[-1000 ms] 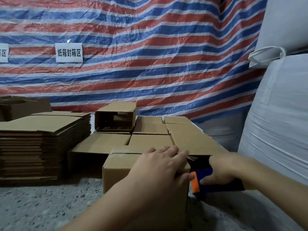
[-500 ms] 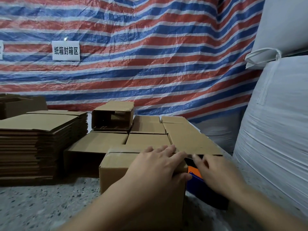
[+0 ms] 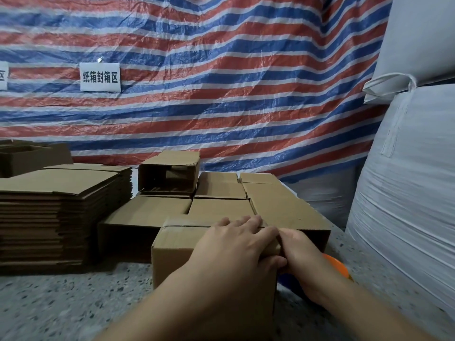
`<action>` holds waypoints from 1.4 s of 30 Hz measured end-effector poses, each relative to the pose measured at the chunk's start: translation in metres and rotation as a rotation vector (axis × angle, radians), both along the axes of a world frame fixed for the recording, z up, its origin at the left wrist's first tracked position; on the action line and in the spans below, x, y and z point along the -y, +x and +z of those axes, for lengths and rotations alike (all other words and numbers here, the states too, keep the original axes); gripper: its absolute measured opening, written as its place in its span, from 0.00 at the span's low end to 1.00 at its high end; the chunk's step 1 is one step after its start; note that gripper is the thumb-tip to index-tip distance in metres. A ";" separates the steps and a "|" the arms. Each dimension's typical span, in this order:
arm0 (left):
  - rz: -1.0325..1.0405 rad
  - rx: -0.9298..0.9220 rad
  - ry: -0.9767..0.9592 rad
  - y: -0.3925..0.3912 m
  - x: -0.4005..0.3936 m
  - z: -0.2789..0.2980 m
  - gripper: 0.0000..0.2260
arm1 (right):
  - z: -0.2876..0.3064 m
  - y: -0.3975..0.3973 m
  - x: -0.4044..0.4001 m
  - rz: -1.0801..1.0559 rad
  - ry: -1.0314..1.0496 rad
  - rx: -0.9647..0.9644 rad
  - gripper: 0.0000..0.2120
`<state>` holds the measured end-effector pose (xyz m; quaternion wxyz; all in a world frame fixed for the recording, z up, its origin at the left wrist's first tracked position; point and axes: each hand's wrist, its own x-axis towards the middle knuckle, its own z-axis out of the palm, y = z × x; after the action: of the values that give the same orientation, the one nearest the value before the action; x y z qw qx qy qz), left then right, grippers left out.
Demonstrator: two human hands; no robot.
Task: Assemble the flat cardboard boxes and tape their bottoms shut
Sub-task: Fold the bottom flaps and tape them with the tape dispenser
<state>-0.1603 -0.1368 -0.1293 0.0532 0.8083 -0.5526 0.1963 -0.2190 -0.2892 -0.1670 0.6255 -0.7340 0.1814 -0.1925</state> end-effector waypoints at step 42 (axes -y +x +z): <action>0.144 -0.978 -1.075 0.028 -0.098 -0.024 0.15 | 0.008 -0.016 -0.043 -0.208 -0.402 0.098 0.32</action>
<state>-0.1328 -0.0392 -0.1538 0.6703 0.7002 -0.2384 0.0601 -0.2353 -0.2466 -0.1589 0.4517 -0.8110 0.1835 -0.3235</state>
